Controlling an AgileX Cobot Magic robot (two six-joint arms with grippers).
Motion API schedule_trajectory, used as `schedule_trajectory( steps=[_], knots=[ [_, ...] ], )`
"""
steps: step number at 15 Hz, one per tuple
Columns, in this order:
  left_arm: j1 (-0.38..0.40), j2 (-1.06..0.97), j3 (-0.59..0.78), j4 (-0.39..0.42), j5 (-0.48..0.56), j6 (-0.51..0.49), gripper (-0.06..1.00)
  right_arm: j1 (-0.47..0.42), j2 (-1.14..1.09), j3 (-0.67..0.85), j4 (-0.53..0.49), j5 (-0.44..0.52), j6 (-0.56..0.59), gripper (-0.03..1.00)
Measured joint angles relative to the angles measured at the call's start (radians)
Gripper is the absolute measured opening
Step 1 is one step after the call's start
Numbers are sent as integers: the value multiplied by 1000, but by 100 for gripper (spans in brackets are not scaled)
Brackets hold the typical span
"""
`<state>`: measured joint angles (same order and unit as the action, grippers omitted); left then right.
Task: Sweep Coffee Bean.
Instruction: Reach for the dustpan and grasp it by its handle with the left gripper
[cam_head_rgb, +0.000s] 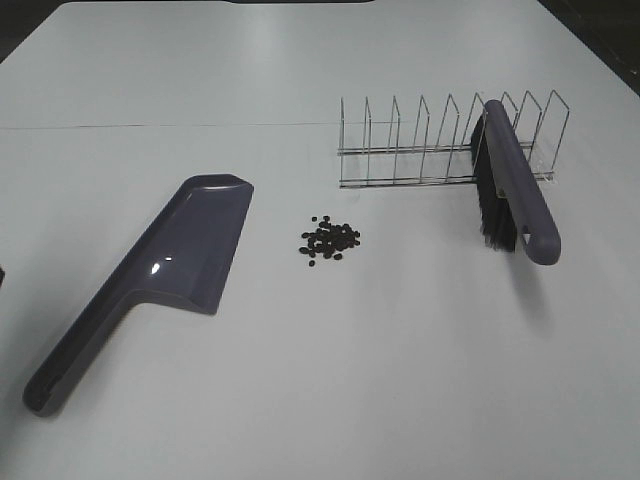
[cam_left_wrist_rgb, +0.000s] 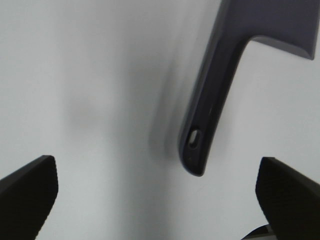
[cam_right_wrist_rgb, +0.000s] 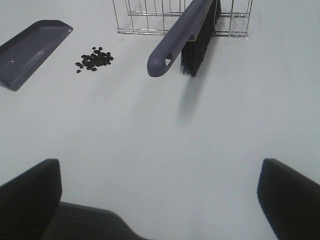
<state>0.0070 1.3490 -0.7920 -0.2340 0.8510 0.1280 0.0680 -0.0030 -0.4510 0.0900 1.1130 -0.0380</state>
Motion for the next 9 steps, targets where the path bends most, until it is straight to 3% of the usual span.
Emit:
schedule_trajectory(
  steps=[4, 5, 9],
  knots=[
    [-205, 125, -70, 28, -68, -137, 99, 0, 0, 0, 0, 0, 0, 99],
    [-293, 214, -104, 63, -71, -201, 99, 0, 0, 0, 0, 0, 0, 99],
    [-360, 356, -138, 104, -83, -275, 99, 0, 0, 0, 0, 0, 0, 99]
  ],
)
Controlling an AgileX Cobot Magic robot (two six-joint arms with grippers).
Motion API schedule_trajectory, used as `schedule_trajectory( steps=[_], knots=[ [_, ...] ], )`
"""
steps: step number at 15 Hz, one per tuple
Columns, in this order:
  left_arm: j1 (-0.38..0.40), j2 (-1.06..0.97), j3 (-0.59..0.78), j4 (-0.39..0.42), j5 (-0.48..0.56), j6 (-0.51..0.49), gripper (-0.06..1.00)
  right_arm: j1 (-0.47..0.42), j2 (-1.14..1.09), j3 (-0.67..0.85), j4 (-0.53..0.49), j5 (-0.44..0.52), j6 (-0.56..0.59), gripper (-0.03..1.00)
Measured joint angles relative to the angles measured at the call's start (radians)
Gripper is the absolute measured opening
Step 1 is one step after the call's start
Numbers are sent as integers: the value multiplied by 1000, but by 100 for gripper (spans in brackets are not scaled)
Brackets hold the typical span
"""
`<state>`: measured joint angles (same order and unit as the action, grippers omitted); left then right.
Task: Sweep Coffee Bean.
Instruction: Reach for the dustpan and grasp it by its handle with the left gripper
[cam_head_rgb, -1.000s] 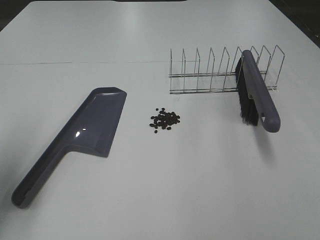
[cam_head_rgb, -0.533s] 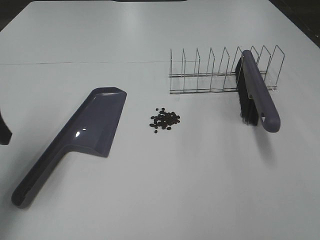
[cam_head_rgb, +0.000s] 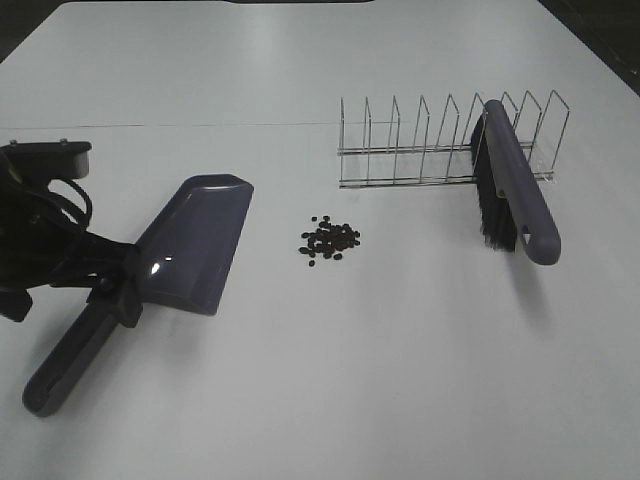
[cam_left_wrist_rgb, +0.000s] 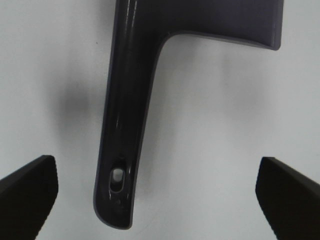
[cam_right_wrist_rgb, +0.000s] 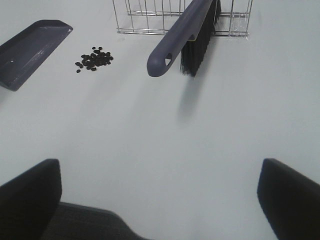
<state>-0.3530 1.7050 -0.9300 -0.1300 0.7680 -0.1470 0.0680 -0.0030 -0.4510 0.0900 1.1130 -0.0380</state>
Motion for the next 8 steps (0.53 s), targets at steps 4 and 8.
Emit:
schedule_trajectory(
  steps=[4, 8],
  knots=[
    [-1, 91, -2, 18, -39, -1, 99, 0, 0, 0, 0, 0, 0, 99],
    [-1, 137, -2, 45, -86, -1, 99, 0, 0, 0, 0, 0, 0, 99]
  ],
)
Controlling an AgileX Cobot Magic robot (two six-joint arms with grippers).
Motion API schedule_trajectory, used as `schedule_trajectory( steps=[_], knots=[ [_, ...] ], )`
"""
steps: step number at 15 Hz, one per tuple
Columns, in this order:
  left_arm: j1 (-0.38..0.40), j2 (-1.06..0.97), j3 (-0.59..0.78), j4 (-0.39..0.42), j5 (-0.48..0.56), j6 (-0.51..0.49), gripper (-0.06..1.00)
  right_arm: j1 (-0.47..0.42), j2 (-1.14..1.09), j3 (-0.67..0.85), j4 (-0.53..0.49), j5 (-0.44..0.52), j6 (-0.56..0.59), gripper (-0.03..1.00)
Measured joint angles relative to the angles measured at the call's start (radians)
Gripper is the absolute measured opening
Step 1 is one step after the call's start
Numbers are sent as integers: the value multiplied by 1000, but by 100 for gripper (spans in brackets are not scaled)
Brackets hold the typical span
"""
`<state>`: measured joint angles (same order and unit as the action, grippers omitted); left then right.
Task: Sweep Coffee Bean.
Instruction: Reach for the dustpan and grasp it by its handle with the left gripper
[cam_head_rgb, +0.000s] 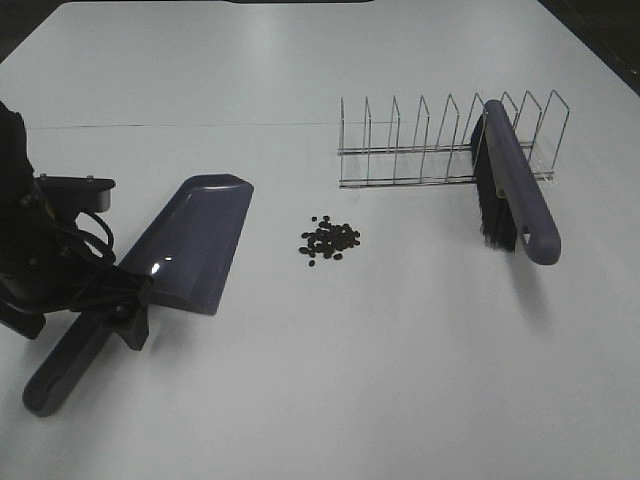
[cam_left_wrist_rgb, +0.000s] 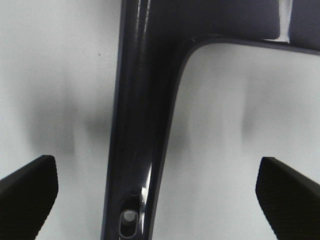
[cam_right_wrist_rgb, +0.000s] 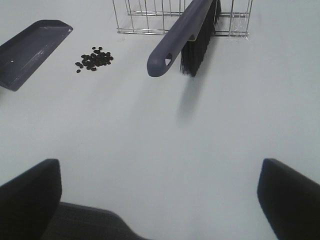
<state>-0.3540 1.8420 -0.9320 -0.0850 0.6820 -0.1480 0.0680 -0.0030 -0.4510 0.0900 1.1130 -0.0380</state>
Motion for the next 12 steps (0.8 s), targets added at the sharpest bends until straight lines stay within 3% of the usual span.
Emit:
schedule_trajectory(
  steps=[7, 12],
  knots=[
    [0, 88, -6, 8, -12, 19, 99, 0, 0, 0, 35, 0, 0, 99],
    [0, 104, -13, 26, -25, 20, 89, 0, 0, 0, 36, 0, 0, 99]
  ],
)
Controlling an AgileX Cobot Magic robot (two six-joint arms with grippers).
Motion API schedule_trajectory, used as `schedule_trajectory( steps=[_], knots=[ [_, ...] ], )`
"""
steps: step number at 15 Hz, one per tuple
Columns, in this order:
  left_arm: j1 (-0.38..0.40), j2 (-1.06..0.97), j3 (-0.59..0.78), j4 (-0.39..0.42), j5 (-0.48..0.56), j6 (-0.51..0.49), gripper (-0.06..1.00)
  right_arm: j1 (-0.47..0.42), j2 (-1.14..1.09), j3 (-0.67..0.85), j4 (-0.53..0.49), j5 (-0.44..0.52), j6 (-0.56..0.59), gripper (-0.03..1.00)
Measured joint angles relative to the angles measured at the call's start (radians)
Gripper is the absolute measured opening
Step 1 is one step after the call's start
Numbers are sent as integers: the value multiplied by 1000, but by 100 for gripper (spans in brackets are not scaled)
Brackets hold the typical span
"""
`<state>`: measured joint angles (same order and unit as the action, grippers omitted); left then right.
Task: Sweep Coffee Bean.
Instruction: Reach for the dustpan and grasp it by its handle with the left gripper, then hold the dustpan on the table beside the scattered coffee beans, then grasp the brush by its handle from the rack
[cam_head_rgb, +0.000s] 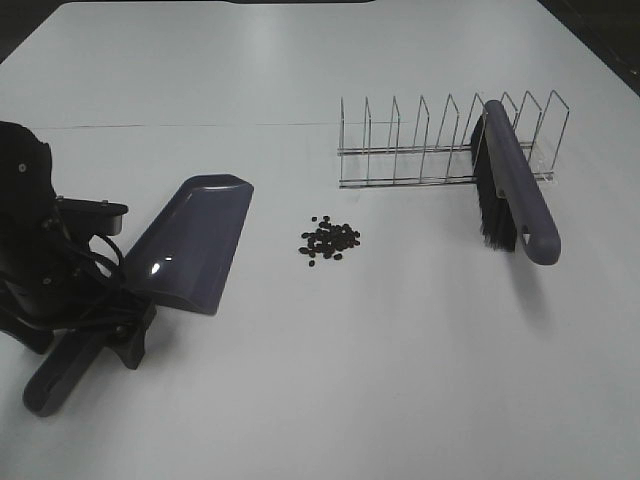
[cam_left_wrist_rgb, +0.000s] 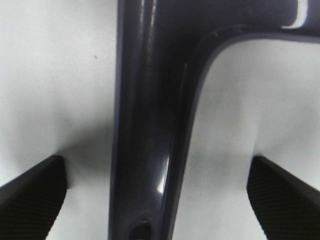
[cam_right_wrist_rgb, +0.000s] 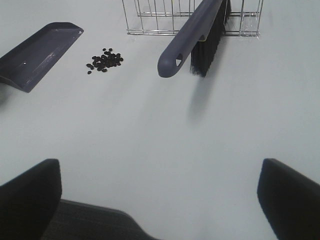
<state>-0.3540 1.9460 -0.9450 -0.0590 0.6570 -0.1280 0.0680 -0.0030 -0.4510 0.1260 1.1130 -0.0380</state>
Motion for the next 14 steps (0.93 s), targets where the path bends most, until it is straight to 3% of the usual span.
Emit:
schedule_trajectory(
  steps=[9, 11, 14],
  knots=[
    [0, 3, -5, -27, 1, 3, 32, 0, 284, -27, -1, -16, 38, 99],
    [0, 3, -5, -36, -3, 1, 31, 0, 403, -27, -1, -17, 106, 99],
    [0, 3, -5, -46, -5, 1, 31, 0, 507, -70, -8, -18, 112, 99]
  ],
)
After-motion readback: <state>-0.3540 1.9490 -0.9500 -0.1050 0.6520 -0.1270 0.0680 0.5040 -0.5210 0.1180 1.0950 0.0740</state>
